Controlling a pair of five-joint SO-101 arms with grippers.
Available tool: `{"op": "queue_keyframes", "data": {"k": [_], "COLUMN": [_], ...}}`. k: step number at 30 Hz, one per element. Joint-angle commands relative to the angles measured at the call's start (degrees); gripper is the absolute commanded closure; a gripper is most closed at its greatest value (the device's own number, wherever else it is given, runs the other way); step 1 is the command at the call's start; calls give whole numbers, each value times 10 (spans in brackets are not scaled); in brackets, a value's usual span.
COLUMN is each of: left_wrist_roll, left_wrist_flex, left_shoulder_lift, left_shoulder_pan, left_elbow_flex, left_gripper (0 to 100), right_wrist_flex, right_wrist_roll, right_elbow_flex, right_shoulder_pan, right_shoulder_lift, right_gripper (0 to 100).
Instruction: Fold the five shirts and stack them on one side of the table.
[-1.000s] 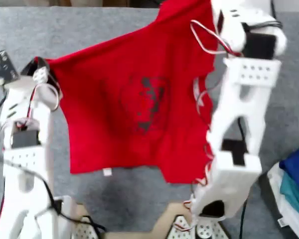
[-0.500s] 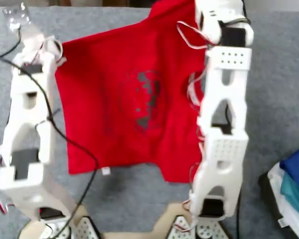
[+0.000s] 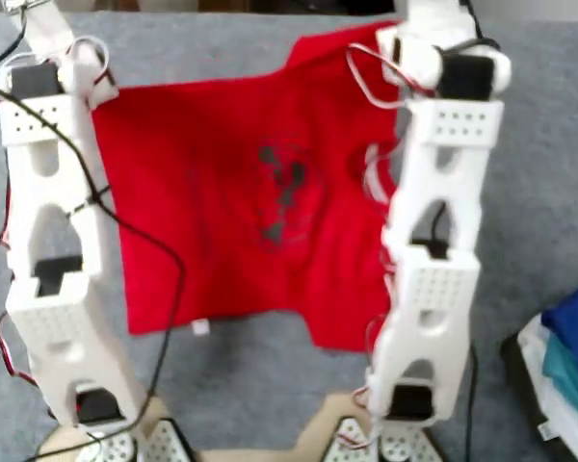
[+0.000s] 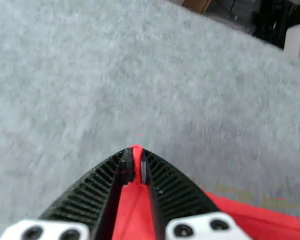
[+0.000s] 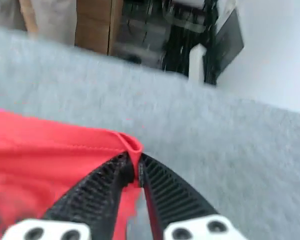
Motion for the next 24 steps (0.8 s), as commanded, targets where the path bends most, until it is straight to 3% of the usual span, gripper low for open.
{"op": "queue_keyframes", "data": {"k": [1,8,12,18,24], "left_wrist_roll": [-15,-32,-4,-3,-1], "left_wrist_flex": [105,258,264,273,214], "left_shoulder_lift": [-8,-8,-8,-20,-140], "left_shoulder_pan": [21,85,70,56,113], "left_elbow_flex": [-60,-61,-58,-11,202], "left_gripper": [980,980,980,980,980], "right_wrist_flex": [112,120,120,118,73], "right_wrist_roll": [72,93,93,91,82], "right_elbow_flex": [-55,-52,37,303,553], "right_shoulder_pan": [-1,11,9,-4,2], "right_shoulder_lift": [-1,-19,-87,-251,-382], "right_gripper": [993,994,994,994,994]}}
